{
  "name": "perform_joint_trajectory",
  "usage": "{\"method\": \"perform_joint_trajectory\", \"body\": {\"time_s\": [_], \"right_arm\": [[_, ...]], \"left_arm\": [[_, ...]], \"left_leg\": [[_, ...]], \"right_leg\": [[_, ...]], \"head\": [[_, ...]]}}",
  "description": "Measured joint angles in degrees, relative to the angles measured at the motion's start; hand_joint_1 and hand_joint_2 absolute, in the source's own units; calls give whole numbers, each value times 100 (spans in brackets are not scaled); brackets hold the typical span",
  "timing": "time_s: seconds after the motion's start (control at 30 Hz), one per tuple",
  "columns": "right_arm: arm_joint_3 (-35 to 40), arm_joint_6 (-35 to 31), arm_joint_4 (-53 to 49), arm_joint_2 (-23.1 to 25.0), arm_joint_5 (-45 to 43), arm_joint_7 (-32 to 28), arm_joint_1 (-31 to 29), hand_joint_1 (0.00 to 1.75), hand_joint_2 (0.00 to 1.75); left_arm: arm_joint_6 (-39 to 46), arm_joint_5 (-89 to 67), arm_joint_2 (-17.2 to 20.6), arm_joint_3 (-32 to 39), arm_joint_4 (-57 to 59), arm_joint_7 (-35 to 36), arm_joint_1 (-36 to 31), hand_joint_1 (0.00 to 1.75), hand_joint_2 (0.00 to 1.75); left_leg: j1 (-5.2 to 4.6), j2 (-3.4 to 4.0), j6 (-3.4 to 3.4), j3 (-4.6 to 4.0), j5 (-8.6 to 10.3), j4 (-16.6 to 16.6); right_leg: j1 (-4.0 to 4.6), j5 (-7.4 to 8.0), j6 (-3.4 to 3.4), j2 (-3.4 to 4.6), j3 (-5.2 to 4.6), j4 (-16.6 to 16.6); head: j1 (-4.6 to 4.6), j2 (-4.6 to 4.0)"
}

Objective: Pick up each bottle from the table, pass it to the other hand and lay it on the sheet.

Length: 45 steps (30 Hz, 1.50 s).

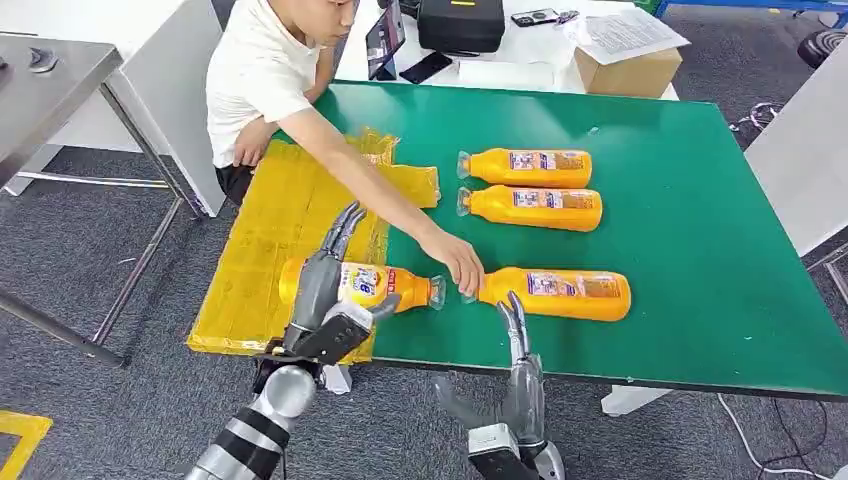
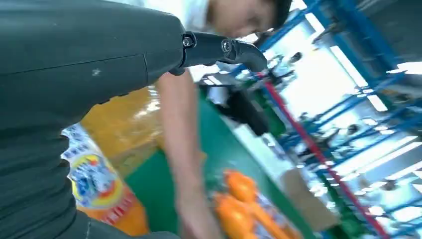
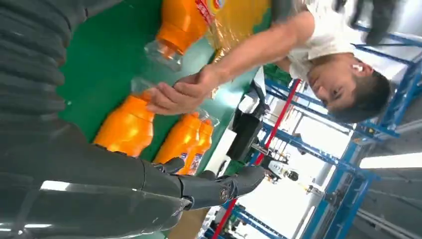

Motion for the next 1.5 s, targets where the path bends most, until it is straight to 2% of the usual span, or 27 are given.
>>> {"method": "perform_joint_trajectory", "body": {"time_s": [0.27, 0.67, 0.7, 0.73, 0.77, 0.8, 0.83, 0.87, 1.1, 1.5], "right_arm": [[-44, 0, 0, 0, 32, 0, 50, 0, 175], [-52, 0, 0, 0, 96, 0, 56, 0, 175], [-171, 0, 0, 26, 642, 0, 127, 0, 175], [-206, 0, 0, 35, 802, 0, 146, 0, 175], [-630, -2, -6, 159, 2343, 0, 279, 0, 175], [-1446, -4, -61, 315, 3956, 127, 405, 0, 175], [-2003, -7, -61, 313, 4512, 409, 413, 0, 175], [-2857, -7, -61, 129, 5242, 1126, 403, 0, 175], [-2968, -7, 429, -396, 5324, 2392, 47, 0, 175], [-2813, 2, 1091, -850, 5134, 2807, -481, 0, 175]], "left_arm": [[39, 39, 9, -299, -651, 31, 237, 0, 175], [39, 66, 9, -319, -688, 13, 252, 0, 175], [2, 125, 26, -444, -891, -18, 372, 0, 175], [-27, 153, 28, -470, -935, -15, 402, 0, 175], [-349, 436, 63, -712, -1227, 139, 597, 0, 175], [-650, 750, 77, -992, -1392, 267, 822, 0, 175], [-713, 789, 81, -1213, -1400, 260, 905, 0, 175], [-697, 758, 83, -1547, -1400, 251, 941, 0, 175], [-1145, 1069, 101, -1685, -1398, 518, 924, 0, 175], [-1126, 1029, 114, -1685, -1398, 531, 912, 0, 175]], "left_leg": [[-1, 1, 0, 1, 0, 0], [-1, 1, 0, 1, 0, 0], [0, 1, 0, 2, 0, 0], [0, 1, 0, 1, 0, 0], [-1, 1, -2, 0, -3, 0], [-1, -3, -2, -2, -8, 0], [-5, -7, 0, -4, -9, 0], [-14, -7, 2, -2, -9, 0], [-12, -7, 2, 0, -7, 0], [-12, -5, 3, -1, -8, 0]], "right_leg": [[0, 1, 0, 1, 0, -1], [0, 2, 0, 1, 0, -1], [0, 1, 0, 0, 0, 0], [0, 1, 0, 0, 0, 0], [0, 0, 1, 0, -1, -1], [-1, -4, 2, -1, -2, -3], [-5, -12, 13, -1, -2, -5], [-14, -7, 19, -1, 3, -5], [-13, -7, 19, -1, 4, -3], [-13, -7, 20, 0, 5, -3]], "head": [[-2, 0], [0, 0], [-2, 0], [-2, 0], [-2, 0], [-2, 0], [-2, 0], [-2, 0], [-2, 0], [-4, 0]]}}
